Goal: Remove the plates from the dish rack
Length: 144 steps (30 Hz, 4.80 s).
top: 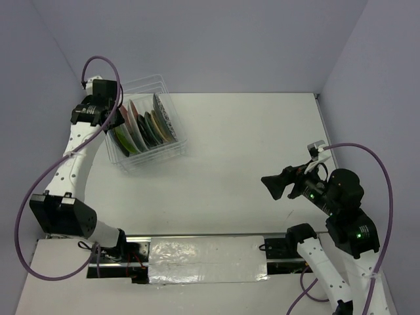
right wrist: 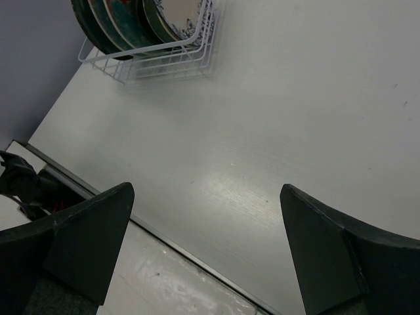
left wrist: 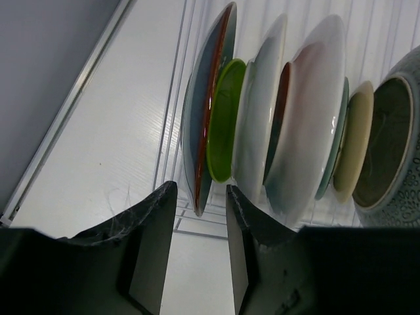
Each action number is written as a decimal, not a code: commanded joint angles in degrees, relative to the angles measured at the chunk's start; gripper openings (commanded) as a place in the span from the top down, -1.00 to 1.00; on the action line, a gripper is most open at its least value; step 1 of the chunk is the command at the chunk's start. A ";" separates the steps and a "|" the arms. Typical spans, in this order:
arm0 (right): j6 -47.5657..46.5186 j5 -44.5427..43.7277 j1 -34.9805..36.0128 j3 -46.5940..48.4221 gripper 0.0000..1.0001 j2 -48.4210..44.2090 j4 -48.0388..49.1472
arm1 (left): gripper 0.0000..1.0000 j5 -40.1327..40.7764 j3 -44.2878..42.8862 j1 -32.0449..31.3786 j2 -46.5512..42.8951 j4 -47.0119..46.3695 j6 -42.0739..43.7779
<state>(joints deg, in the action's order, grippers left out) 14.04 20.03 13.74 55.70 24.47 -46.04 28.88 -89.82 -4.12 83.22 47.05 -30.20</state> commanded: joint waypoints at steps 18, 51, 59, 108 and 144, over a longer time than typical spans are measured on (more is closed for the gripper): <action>1.16 3.52 0.33 -3.67 -1.00 -1.09 7.28 | 0.76 -1.02 -5.28 3.42 13.02 -0.90 1.54; 1.69 3.87 0.33 -4.46 -1.00 -1.62 7.98 | 1.00 7.23 -25.40 3.42 14.96 10.96 5.50; 1.34 4.05 0.33 -3.85 -1.00 -0.74 7.46 | 1.00 12.77 -28.74 3.42 11.62 13.68 5.94; 15.32 8.63 12.09 9.42 -0.79 31.60 31.80 | 1.00 -67.38 25.22 -2.91 -29.96 -52.67 -22.36; 33.93 6.59 -13.30 5.37 1.00 77.82 64.22 | -0.99 -29.06 14.85 -3.79 -29.61 -8.38 3.39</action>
<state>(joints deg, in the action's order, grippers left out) 45.19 20.80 0.23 53.91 100.66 4.71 -1.43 -72.66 -8.05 53.93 37.23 -29.06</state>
